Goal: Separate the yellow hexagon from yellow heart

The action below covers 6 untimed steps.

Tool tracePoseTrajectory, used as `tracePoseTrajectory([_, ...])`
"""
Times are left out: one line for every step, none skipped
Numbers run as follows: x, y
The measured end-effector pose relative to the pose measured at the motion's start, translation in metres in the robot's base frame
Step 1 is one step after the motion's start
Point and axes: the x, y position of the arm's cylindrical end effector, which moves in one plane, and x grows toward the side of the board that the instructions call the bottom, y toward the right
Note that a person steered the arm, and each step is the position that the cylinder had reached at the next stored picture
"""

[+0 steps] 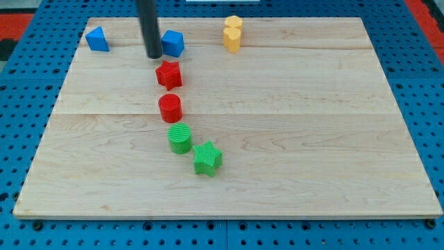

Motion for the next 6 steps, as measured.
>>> tracePoseTrajectory([0.008,-0.028])
tracePoseTrajectory([-0.011,-0.045])
tracePoseTrajectory([-0.063,-0.022])
tracePoseTrajectory([-0.093,0.065])
tracePoseTrajectory([-0.096,0.167])
tracePoseTrajectory([-0.098,0.232])
